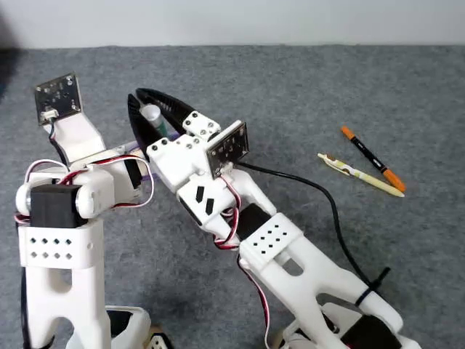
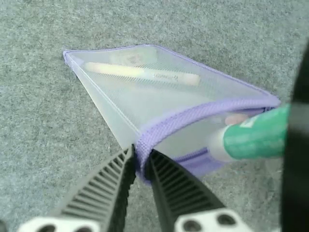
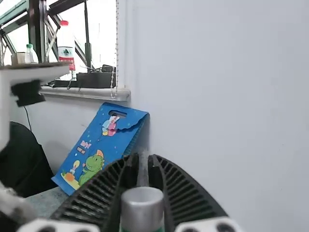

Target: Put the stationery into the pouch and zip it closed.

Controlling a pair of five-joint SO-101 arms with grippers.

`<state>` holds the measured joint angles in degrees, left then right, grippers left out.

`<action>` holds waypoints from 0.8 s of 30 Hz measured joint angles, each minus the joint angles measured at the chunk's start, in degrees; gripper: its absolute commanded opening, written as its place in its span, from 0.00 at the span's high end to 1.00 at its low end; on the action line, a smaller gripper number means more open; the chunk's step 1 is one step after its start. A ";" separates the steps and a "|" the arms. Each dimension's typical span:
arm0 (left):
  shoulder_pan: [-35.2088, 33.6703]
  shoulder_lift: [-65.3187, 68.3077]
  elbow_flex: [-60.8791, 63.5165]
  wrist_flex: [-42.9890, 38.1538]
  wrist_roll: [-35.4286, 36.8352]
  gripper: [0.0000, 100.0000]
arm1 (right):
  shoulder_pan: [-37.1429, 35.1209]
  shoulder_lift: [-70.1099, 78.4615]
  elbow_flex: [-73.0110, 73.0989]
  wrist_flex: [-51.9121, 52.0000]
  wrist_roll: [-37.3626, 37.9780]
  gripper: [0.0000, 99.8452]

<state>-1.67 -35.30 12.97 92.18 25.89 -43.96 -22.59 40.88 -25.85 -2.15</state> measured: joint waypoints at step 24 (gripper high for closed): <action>0.09 0.00 0.09 0.00 0.00 0.99 | 0.09 -11.87 17.05 -1.85 1.85 0.99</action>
<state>-1.58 -35.30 13.05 92.18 25.89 -43.87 -34.46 57.93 -27.69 -0.31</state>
